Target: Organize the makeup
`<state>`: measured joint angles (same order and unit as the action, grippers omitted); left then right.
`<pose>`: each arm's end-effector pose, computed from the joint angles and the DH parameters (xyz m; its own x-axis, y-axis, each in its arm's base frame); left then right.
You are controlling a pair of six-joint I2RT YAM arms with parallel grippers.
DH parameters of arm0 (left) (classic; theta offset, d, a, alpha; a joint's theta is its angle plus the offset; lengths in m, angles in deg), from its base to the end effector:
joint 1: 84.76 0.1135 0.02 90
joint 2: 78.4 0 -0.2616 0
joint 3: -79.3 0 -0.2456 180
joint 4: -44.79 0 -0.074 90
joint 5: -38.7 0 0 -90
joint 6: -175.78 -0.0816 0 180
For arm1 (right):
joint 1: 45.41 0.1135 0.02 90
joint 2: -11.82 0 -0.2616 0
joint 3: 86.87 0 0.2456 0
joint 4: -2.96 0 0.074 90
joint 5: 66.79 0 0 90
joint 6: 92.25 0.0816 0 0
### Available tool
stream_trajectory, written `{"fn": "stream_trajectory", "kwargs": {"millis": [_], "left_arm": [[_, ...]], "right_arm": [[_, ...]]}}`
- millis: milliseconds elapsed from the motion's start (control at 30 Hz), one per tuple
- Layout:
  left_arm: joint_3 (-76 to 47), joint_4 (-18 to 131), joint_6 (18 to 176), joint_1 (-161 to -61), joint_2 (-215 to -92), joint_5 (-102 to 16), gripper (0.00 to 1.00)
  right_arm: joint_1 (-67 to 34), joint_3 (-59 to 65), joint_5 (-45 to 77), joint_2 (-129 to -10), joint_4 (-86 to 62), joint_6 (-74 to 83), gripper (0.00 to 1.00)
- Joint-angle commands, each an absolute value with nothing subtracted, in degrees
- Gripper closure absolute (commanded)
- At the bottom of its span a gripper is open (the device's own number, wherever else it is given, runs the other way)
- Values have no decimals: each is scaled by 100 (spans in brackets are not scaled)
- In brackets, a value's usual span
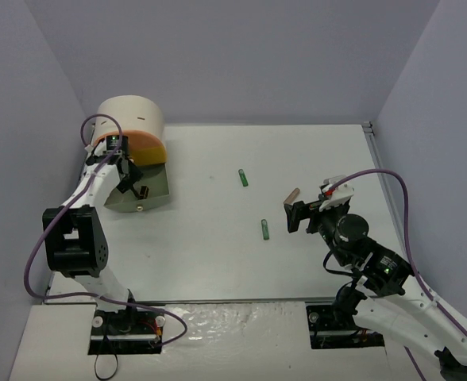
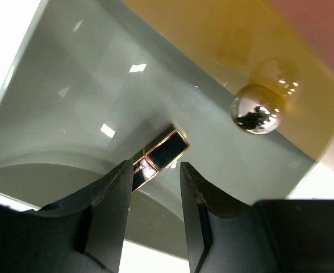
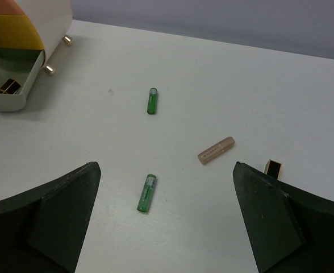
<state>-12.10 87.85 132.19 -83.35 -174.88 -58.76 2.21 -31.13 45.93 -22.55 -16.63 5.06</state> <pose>0.3900 0.0202 0.2195 -0.4583 -0.7297 -0.5075 -0.6354 0.6682 -0.3869 0.1459 0.1132 0.3553 -0.0328 0.1382 -0.9899 -0.4204 0.8966 0.1391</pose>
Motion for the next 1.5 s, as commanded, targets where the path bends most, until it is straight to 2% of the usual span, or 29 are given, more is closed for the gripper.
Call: {"fn": "stream_trajectory", "kwargs": {"millis": [0, 167, 233, 300, 433, 533, 667, 900, 1267, 1467], "left_arm": [[-1045, 8512, 13377, -8274, -17419, -5851, 64], [-1080, 8565, 13080, -8320, -16877, -5774, 57], [-1088, 8666, 12810, -8436, -16421, -5704, 50], [-1113, 8727, 12675, -8750, -16156, -5734, 46], [-1289, 8789, 12493, -9812, -15502, -6069, 31], [-1487, 8779, 12627, -10687, -15326, -6310, 26], [-1651, 8642, 12918, -11885, -15565, -6795, 25], [-1183, 8220, 13371, -13589, -16926, -7045, 26], [264, 8066, 13550, -14291, -18968, -6940, 27], [536, 8141, 13759, -14341, -19551, -6900, 34]], "right_arm": [[205, -3125, 4747, -2281, -1355, 522, 0], [205, -3133, 4765, -2259, -1364, 539, 0], [205, -3125, 4773, -2305, -1364, 540, 0], [205, -3117, 4781, -2340, -1364, 540, 0], [205, -3112, 4812, -2408, -1362, 550, 0], [205, -3098, 4827, -2422, -1364, 569, 0], [205, -3090, 4867, -2414, -1364, 610, 0], [205, -3112, 4941, -2309, -1373, 712, 0], [205, -3229, 4887, -1651, -1365, 709, 0], [214, -3337, 4970, -1211, -1293, 680, 0]]}}
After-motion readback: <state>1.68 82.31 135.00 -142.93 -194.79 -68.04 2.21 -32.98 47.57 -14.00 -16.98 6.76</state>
